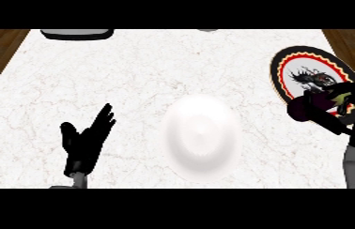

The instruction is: Pick the eggplant from the plate and place it in the plate

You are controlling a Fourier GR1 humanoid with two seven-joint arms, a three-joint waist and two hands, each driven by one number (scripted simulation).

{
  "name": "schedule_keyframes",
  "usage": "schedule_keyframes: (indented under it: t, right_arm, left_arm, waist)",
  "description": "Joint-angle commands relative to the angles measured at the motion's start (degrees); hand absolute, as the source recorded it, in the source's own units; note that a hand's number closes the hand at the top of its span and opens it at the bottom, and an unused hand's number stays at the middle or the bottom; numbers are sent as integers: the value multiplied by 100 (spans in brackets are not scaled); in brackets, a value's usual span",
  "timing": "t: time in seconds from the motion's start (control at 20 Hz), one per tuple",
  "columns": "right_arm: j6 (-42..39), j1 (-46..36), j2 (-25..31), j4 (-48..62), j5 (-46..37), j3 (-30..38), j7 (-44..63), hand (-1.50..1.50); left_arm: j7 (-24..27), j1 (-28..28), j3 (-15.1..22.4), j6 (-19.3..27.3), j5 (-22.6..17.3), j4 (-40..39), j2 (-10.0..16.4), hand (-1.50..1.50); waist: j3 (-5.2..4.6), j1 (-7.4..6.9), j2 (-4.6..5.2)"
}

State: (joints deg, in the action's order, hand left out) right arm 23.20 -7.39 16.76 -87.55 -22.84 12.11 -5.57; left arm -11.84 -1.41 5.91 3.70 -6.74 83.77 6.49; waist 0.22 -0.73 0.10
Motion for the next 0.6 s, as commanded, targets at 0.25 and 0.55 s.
schedule_keyframes:
  t: [0.25,0.55]
  right_arm:
    - [-164,-2136,1013,3472,650,1108,-1441,150]
    - [-213,-2987,1580,5621,757,1539,-2781,150]
  left_arm:
    - [-128,527,-205,-15,17,-561,1,0]
    - [-90,-15,278,77,243,-34,-274,0]
  waist:
    - [-14,-37,43]
    - [-1,-175,74]
